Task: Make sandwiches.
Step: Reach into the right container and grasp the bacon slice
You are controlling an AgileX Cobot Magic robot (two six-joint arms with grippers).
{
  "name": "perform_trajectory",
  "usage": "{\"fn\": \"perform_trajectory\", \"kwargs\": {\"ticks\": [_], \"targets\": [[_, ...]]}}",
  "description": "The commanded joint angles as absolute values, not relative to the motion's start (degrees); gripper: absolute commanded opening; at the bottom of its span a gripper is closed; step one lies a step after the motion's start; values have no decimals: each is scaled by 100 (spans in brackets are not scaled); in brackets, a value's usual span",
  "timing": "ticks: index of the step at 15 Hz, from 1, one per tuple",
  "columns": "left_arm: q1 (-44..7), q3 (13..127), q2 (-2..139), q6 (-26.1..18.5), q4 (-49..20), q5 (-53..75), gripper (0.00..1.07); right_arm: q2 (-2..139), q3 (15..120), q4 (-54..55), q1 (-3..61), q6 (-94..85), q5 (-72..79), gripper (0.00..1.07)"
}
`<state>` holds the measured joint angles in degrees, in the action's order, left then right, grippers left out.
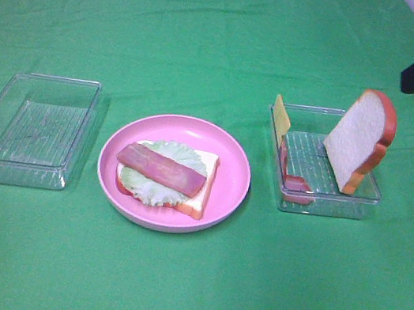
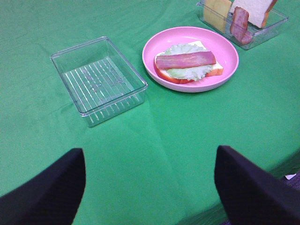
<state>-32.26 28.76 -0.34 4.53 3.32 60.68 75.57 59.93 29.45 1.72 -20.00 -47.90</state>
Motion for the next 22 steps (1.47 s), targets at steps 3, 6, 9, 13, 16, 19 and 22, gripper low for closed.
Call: {"fn": "perform_trajectory", "kwargs": {"ticks": [3, 6, 9, 13, 16, 19, 22], "targets": [[-3226, 2871, -143, 418, 275, 6010, 73, 8904, 6933, 2086, 1289, -1352, -4979, 73], [-3226, 2871, -143, 418, 275, 6010, 73, 9975, 7809, 1536, 1828, -378, -5392, 73], [-3226, 2871, -143, 418, 275, 6010, 73, 10823, 8503, 1484, 1816, -69, -5649, 73], [-3226, 2871, -143, 418, 269, 6010, 73, 11568, 8772, 1541, 1816, -69, -5661, 73], [-3226, 2871, -143, 418, 269, 6010, 73, 11797, 8772, 1621, 1816, -69, -5649, 63], [-3226, 2871, -143, 418, 269, 6010, 73, 11877, 8772, 1621, 1816, -69, -5649, 48], [-3226, 2871, -143, 418, 269, 6010, 73, 11883, 8772, 1765, 1816, -69, -5649, 12]]}}
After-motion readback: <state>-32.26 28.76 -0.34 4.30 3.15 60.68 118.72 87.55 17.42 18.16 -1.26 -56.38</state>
